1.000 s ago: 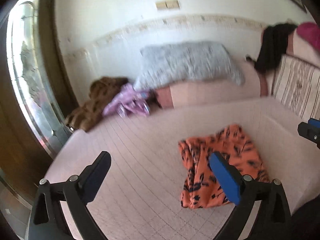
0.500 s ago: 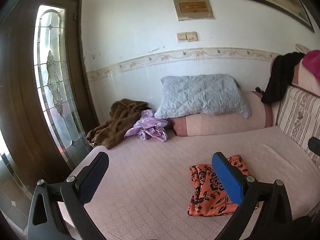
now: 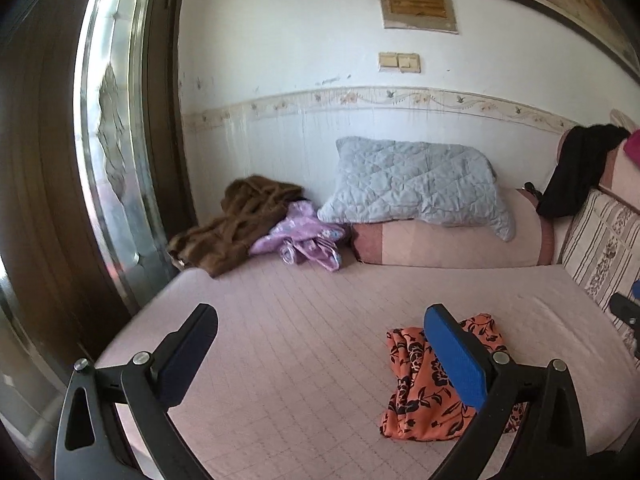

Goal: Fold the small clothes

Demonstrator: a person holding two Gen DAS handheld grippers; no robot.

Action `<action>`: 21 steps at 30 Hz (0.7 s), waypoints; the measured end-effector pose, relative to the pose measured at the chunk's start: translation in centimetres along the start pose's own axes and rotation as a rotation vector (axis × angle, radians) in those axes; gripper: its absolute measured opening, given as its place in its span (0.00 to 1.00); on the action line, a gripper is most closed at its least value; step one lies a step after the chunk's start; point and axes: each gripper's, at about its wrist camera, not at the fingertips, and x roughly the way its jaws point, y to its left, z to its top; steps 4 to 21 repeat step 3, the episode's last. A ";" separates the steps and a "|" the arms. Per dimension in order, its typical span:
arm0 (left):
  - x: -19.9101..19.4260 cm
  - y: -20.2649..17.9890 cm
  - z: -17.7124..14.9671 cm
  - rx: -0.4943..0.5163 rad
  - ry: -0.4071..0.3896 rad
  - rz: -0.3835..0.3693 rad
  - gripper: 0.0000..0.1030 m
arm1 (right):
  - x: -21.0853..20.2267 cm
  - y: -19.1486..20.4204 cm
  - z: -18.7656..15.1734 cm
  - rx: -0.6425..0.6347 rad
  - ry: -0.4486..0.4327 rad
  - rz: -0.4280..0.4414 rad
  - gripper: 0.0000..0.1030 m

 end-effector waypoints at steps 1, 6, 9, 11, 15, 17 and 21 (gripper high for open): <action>1.3 0.7 -0.3 -0.018 0.005 0.007 1.00 | 1.3 -0.3 -0.1 0.001 0.014 -0.004 0.68; 4.2 2.5 -1.1 -0.058 0.007 0.048 1.00 | 4.7 -1.8 -0.5 0.016 0.051 -0.022 0.68; 4.2 2.5 -1.1 -0.058 0.007 0.048 1.00 | 4.7 -1.8 -0.5 0.016 0.051 -0.022 0.68; 4.2 2.5 -1.1 -0.058 0.007 0.048 1.00 | 4.7 -1.8 -0.5 0.016 0.051 -0.022 0.68; 4.2 2.5 -1.1 -0.058 0.007 0.048 1.00 | 4.7 -1.8 -0.5 0.016 0.051 -0.022 0.68; 4.2 2.5 -1.1 -0.058 0.007 0.048 1.00 | 4.7 -1.8 -0.5 0.016 0.051 -0.022 0.68; 4.2 2.5 -1.1 -0.058 0.007 0.048 1.00 | 4.7 -1.8 -0.5 0.016 0.051 -0.022 0.68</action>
